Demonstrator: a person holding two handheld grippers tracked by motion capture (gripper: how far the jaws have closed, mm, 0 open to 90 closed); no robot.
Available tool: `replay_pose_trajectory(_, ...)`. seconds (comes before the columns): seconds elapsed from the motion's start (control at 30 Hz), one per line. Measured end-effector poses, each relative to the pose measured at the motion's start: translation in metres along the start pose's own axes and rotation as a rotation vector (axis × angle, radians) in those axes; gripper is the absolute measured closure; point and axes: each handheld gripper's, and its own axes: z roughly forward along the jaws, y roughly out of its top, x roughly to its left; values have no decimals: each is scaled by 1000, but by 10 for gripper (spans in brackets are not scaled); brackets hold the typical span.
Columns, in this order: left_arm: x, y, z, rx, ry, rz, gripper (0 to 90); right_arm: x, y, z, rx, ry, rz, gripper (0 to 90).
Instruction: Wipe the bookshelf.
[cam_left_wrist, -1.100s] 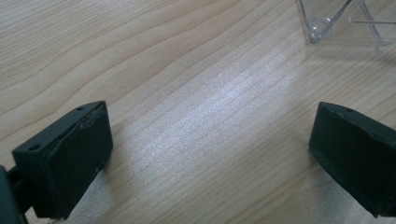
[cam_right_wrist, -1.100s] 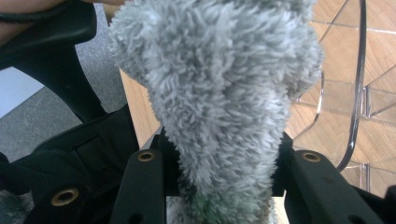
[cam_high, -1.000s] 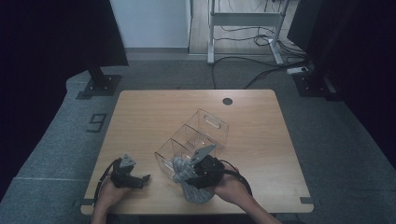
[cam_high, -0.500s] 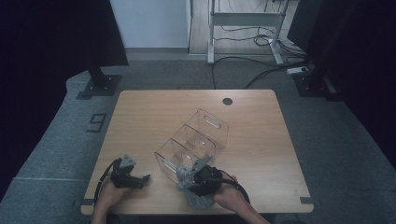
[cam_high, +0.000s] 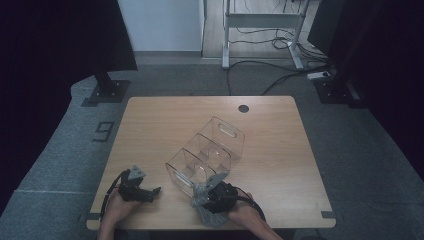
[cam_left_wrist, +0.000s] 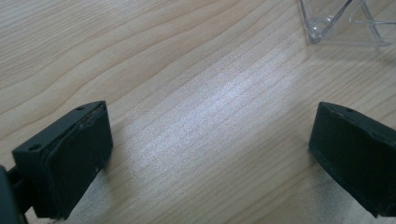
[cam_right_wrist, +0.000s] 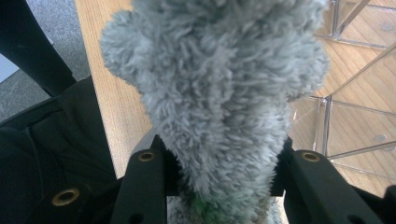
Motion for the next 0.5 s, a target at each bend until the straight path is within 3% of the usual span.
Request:
replay_pose_trajectory(0.2,0,0,0,0,0,0,0,0,0,-3,-7,9,4,613)
replay_pose_trajectory(0.5,0,0,0,-2,1,-1,0,-1,0,-31,-29,10,16,616)
